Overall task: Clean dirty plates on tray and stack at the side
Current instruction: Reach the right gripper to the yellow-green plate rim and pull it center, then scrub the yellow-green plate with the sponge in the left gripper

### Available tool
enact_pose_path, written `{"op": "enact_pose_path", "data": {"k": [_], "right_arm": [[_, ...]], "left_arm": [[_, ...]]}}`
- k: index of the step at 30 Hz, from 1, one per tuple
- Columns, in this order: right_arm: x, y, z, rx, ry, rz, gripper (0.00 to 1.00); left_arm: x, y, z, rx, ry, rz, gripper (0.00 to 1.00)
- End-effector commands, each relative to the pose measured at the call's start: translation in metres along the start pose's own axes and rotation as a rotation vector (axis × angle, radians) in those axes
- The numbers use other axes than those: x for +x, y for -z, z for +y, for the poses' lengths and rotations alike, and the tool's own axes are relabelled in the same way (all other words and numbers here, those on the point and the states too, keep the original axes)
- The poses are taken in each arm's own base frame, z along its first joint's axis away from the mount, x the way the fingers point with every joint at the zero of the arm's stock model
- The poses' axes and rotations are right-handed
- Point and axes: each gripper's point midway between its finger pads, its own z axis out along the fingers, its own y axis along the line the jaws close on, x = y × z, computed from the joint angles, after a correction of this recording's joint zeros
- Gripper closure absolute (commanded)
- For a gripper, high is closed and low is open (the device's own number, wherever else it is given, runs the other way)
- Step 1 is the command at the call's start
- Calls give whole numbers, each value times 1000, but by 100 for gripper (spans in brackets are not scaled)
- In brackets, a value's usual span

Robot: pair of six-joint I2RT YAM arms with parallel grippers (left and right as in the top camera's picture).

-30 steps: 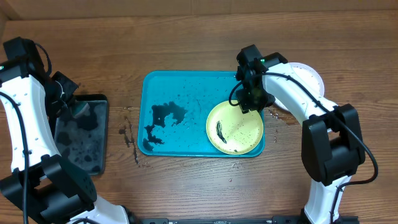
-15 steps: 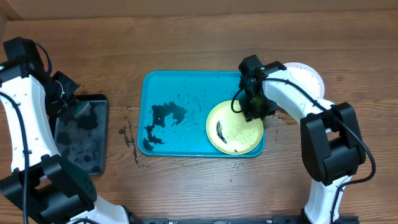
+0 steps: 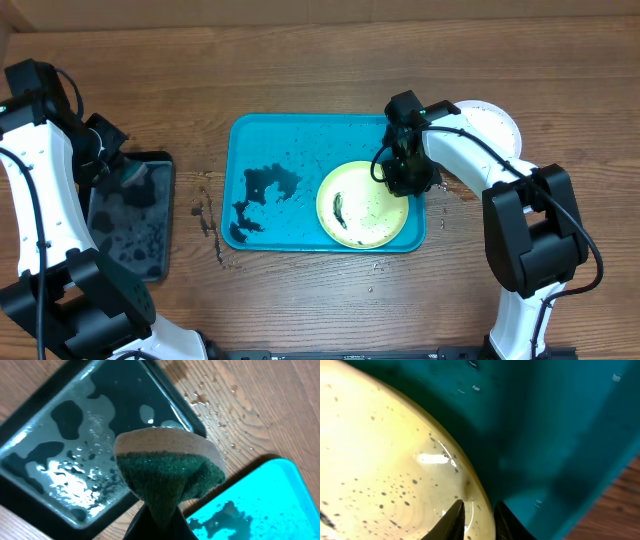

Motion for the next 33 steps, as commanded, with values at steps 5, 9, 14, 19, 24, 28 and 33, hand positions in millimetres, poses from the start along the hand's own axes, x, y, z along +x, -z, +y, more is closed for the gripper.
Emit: {"op": "enact_pose_path", "data": {"k": [5,9,14,19,24,28,33], "right_arm": [[-42,14,44,-223,-120,-167,75],[-35,18,30,-149,-144,-137,63],[-5,14,9,-44,-173,-21,60],[3,10,19,-55,-156,4,65],[-4,2,22,-64,-167,-36,79],[-14,2,24,-76,-207,-71,94],[-20,2,26,-88,-289,-92,96]], "left_arm": [[30,-2,-53,167,-234,76,96],[47,-3,-73,179,-329,89,96],[67,-2,-100,205,-424,88,96],[81,-2,-121,229,-488,80,96],[93,-1,-130,237,-526,89,96],[103,0,-137,250,-549,103,96],[121,2,-151,273,-599,121,96]]}}
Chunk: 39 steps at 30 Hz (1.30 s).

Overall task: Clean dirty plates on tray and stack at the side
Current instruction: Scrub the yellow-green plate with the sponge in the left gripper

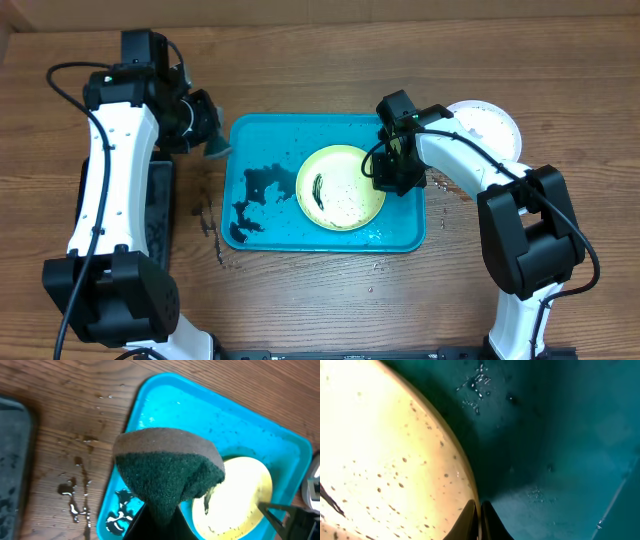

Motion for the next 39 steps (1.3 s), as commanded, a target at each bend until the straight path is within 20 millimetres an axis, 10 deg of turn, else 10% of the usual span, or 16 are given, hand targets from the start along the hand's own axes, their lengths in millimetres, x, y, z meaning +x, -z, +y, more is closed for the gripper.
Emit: {"op": "enact_pose_path", "data": {"k": [1,14,30,39], "right_arm": [[-3,5,3,3,-77,-30,96],[-38,11,74,-245,-88,-181,96],[-28,6,58,-156,-66,-155,96],[-25,4,53,-116,-13,-153,96]], "left_arm": [[10,-6,-22,38,-71,26,96],[38,-32,-87,96,-126,41,96],[83,-137,-102,113,-145,271,96],[97,-149,-114,56,-195,250,96]]}}
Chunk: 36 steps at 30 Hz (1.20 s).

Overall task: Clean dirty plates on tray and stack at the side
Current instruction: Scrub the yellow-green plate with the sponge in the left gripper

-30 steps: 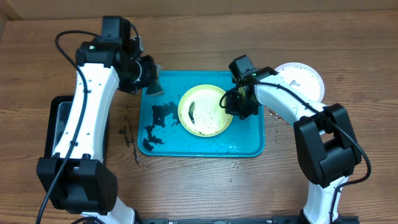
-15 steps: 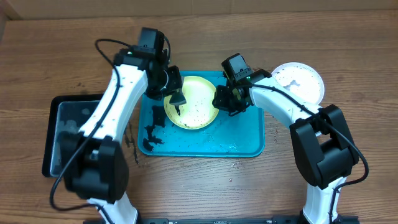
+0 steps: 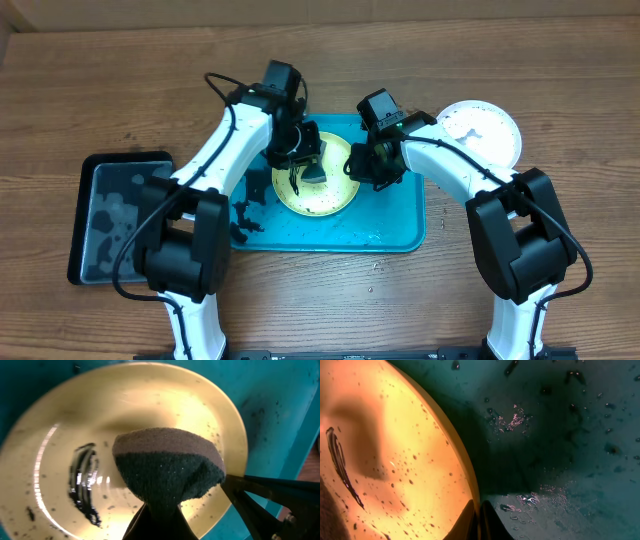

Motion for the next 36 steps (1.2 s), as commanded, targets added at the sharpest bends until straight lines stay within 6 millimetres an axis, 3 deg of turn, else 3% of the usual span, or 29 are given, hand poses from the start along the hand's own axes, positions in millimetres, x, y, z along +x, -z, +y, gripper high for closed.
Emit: {"op": "enact_pose_path", "data": {"k": [1,9,21,25,31,36], "right_arm": [[-2,6,4,1,29,-22,96],[3,6,1,12,23,-3,96],[8,6,-3,26,30,20,96],[9,6,-3,27,32,22,96],[10,7,-4,31,31,27,96],[11,7,-4,33,30,30,96]], "left_arm": [[3,-8,3,-55,23,-5,96],[11,-20,-2,-53,19,-2,96],[22,-54,12,-56,50,-31,96],[26,-64,37,-186,37,-75,96],[23,-44,90,-491,39,-140,96],[13,-13,108,-655,31,-175,96]]}}
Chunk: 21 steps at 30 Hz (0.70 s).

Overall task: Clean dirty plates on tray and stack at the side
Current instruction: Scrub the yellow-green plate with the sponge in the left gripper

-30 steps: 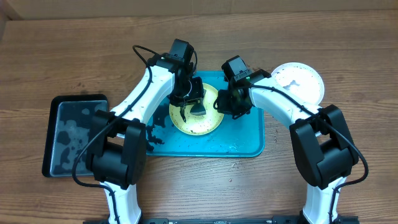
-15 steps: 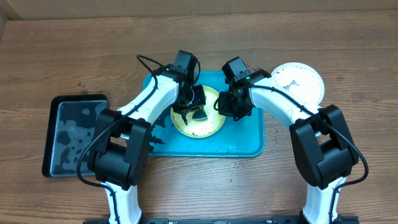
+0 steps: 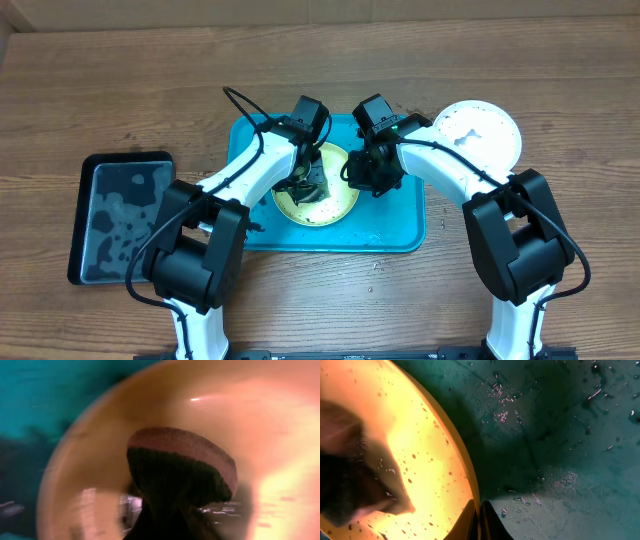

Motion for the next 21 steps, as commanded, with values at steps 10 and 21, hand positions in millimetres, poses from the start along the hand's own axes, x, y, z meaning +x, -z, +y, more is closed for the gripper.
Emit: {"op": "enact_pose_path", "data": {"k": [10,21], "right_arm": [[-5,8,-3,6,4,-22,96],[-5,8,-3,6,5,-23,96]], "left_arm": [[-37,33,6,-61,-31,-40,96],[10,23,-69,347,-137,132,96]]}}
